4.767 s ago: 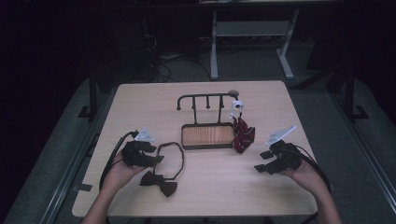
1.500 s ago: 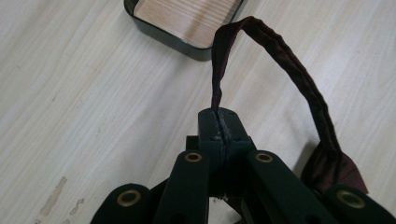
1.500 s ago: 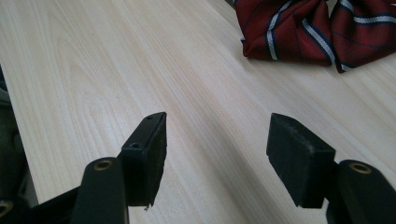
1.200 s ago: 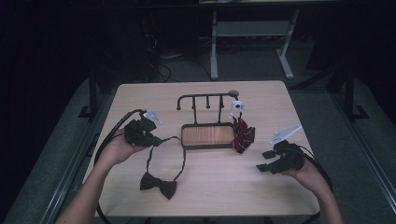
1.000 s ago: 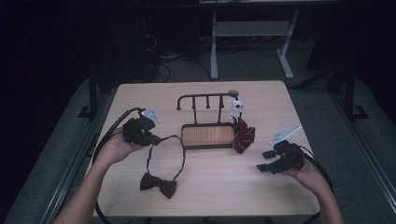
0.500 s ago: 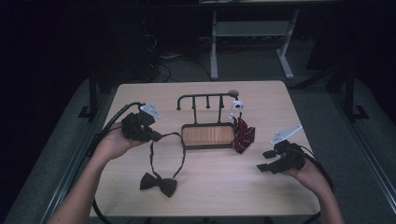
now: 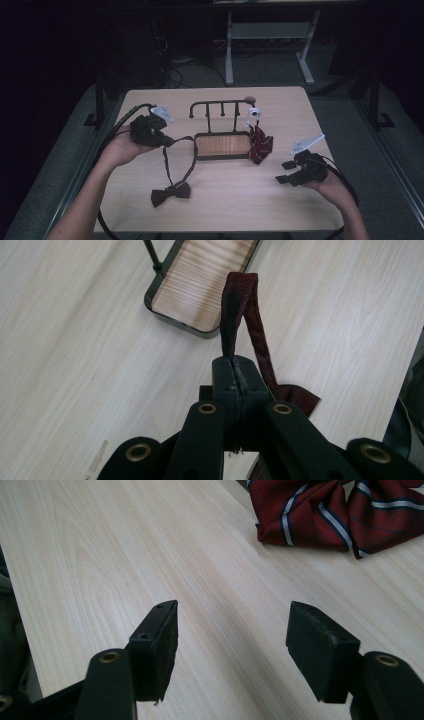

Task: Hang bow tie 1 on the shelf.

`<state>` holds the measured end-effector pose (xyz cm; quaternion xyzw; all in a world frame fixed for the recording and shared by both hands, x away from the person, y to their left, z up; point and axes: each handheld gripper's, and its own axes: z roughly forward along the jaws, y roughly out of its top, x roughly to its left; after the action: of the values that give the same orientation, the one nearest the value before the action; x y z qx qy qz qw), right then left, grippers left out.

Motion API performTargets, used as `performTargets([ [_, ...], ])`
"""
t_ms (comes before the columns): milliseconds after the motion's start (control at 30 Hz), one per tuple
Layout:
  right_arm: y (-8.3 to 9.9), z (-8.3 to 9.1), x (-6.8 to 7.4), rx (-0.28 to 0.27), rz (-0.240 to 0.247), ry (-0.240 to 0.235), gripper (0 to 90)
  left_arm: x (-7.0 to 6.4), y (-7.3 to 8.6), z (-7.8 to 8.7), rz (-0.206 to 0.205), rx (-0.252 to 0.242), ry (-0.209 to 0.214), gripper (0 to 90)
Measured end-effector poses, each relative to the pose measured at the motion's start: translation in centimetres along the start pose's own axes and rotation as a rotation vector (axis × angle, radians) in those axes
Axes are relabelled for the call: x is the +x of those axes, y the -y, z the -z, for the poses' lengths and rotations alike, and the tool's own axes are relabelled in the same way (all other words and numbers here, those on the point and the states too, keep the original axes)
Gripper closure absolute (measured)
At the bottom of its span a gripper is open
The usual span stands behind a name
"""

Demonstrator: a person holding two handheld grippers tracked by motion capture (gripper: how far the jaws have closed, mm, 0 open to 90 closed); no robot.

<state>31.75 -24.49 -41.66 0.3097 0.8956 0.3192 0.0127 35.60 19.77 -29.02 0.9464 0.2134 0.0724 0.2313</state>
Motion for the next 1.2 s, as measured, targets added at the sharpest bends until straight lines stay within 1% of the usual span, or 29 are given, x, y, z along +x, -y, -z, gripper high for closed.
performTargets([
  [233, 0.0, 0.1, 0.0, -0.004, 0.001, 0.001, 37.4, 0.1, -0.5, 0.8, -0.003, -0.011, -0.008, 89.8],
  [300, 0.0, 0.1, 0.0, -0.004, 0.003, 0.002, 37.4, 0.1, -0.8, 1.2, -0.012, -0.012, -0.013, 89.8],
  [367, 0.0, 0.2, 0.0, -0.004, 0.002, 0.001, 37.4, 0.2, -0.9, 1.3, -0.011, -0.014, -0.014, 89.8],
  [400, 0.0, 0.2, 0.0, -0.004, 0.003, 0.002, 37.4, 0.3, -1.2, 1.5, -0.018, -0.009, -0.020, 89.8],
  [500, 0.0, 0.2, 0.0, -0.005, 0.004, 0.002, 37.4, 0.4, -1.4, 1.6, -0.011, -0.014, -0.025, 89.8],
  [600, 0.0, 0.3, 0.0, -0.007, -0.006, 0.003, 37.4, 0.6, -1.9, 2.0, -0.018, -0.013, -0.034, 89.8],
  [633, 0.0, 0.3, 0.0, -0.007, -0.006, 0.003, 37.4, 0.6, -2.0, 2.1, -0.011, -0.017, -0.034, 89.8],
  [767, 0.0, 0.4, 0.0, -0.008, -0.005, 0.003, 37.4, 0.7, -2.4, 2.5, -0.020, -0.014, -0.041, 89.8],
  [833, 0.0, 0.4, 0.0, -0.007, -0.006, 0.002, 37.3, 0.7, -2.5, 2.5, -0.016, -0.019, -0.043, 89.9],
  [933, 0.1, 0.4, 0.0, -0.007, -0.005, 0.001, 37.3, 0.6, -2.9, 2.7, -0.022, -0.019, -0.047, 89.8],
  [967, 0.1, 0.4, 0.0, -0.009, -0.003, 0.002, 37.3, 0.7, -3.1, 2.7, -0.031, -0.013, -0.048, 89.8],
  [1200, 0.2, 0.5, -0.2, -0.013, -0.005, 0.003, 37.3, 1.0, -3.6, 2.7, -0.028, -0.009, -0.050, 89.8],
])
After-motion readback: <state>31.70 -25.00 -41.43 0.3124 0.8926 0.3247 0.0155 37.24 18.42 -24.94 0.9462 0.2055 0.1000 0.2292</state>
